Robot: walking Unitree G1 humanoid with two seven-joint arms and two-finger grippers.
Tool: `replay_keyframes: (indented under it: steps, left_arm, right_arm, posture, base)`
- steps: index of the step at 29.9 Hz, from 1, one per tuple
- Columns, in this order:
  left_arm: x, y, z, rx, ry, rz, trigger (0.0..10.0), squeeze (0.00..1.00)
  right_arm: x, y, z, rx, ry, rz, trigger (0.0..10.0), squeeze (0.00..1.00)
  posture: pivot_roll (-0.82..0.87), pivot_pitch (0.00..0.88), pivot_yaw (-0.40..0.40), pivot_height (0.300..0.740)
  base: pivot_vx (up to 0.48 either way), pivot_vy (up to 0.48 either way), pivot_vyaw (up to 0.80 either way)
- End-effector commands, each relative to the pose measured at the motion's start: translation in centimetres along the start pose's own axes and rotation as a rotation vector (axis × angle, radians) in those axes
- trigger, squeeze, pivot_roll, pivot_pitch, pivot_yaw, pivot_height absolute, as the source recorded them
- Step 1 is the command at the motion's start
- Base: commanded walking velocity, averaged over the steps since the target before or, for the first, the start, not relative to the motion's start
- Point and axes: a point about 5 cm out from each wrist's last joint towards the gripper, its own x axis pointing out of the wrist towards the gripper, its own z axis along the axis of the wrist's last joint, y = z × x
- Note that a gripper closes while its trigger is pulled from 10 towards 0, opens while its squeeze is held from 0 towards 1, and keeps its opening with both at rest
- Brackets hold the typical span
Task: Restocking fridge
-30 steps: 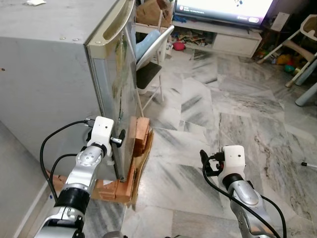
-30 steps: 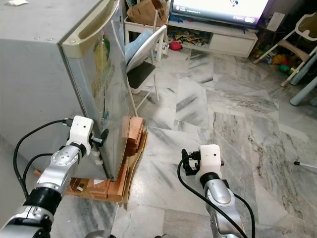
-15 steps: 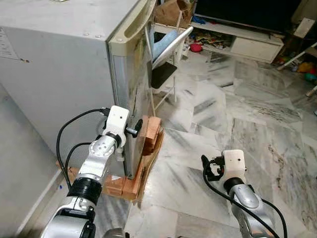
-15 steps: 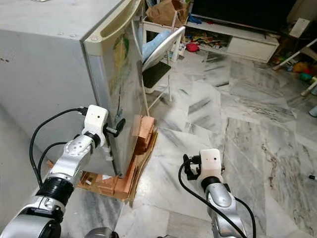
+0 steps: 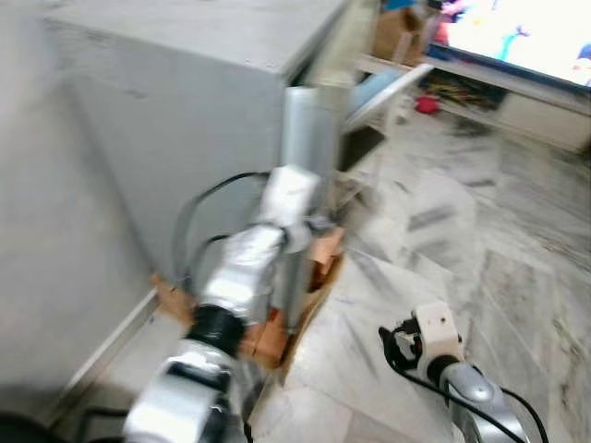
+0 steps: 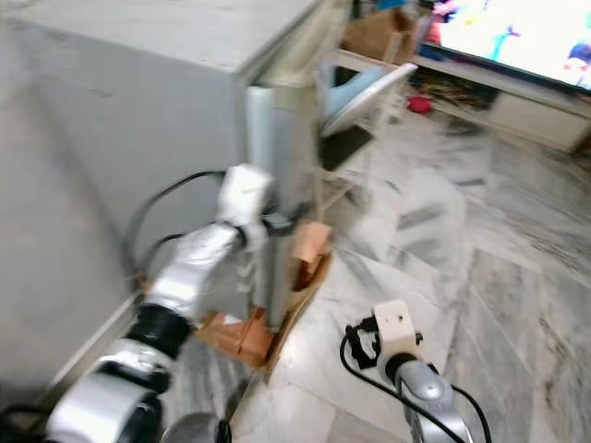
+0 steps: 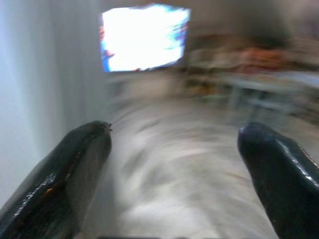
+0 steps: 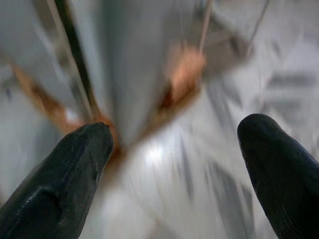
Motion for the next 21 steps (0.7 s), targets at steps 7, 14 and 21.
replay_keyframes:
  steps: [7, 14, 21]
  left_arm:
    - [-2.4, 3.4, -2.4, -0.044, 0.073, 0.177, 10.0, 0.0]
    - [-7.9, 6.4, -3.9, -0.054, 0.097, 0.365, 10.0, 0.0]
    - [-9.5, 6.6, -4.5, -0.075, 0.099, 0.448, 10.0, 0.0]
  right_arm:
    - [-0.6, -0.5, -1.2, 0.008, 0.033, -0.026, 10.0, 0.0]
    - [-0.6, -0.6, -1.1, 0.02, 0.014, -0.043, 10.0, 0.0]
    - [-0.3, -0.6, -0.4, 0.017, -0.018, -0.038, 10.0, 0.0]
  posture:
    - [0.1, 0.002, -0.078, 0.74]
    - [0.11, 0.008, -0.082, 0.74]
    - [0.11, 0.003, -0.094, 0.74]
  base:
    - [0.0, 0.0, 0.0]
    - [0.0, 0.0, -0.23]
    - [0.0, -0.325, -0.3]
